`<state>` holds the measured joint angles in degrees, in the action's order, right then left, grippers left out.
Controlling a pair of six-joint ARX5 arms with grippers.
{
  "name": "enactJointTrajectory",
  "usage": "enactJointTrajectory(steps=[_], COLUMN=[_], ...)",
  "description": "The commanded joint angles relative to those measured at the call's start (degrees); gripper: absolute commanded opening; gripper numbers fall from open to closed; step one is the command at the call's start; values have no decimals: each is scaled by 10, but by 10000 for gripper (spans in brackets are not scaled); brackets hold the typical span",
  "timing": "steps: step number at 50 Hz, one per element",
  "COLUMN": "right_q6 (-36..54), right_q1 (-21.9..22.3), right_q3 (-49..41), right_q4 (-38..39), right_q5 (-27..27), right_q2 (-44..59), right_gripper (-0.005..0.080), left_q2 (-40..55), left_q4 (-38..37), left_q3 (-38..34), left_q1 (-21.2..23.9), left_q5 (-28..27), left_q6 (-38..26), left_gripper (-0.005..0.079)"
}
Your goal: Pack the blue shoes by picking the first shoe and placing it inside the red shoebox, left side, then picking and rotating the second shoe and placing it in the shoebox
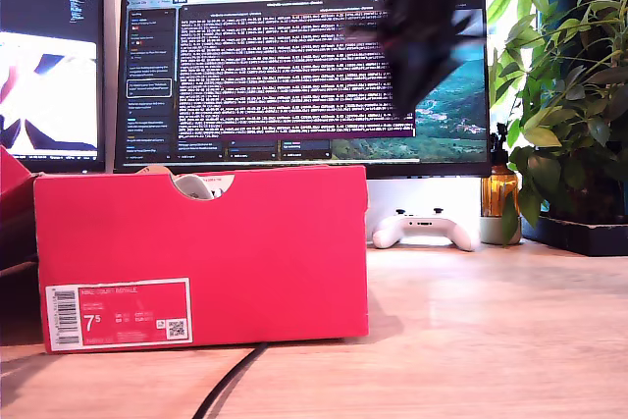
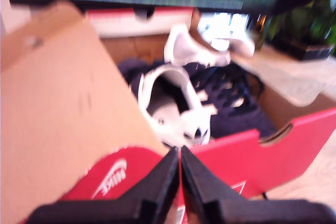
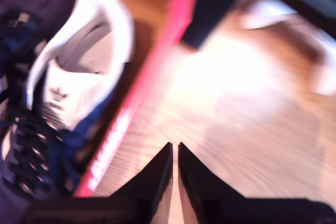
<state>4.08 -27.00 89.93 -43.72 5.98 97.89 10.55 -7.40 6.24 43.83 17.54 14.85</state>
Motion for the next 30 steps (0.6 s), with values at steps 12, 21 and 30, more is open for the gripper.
enactJointTrajectory(steps=[12, 21, 30], right_q6=[-11, -17, -30], right_q1=[31, 33, 47], right_q3=[-173, -261, -351], right_q4=[113, 178, 253], right_q5=[0, 5, 16], right_q2=[-105, -160, -209], right_gripper=[-7, -7, -7], left_q2=[3, 3, 5], left_q4=[11, 48, 61], left_q3=[4, 3, -3], left_q1=[-35, -92, -157], left_q5=[45, 44, 11], left_q6=[-50, -64, -72], left_gripper=[-19, -19, -19])
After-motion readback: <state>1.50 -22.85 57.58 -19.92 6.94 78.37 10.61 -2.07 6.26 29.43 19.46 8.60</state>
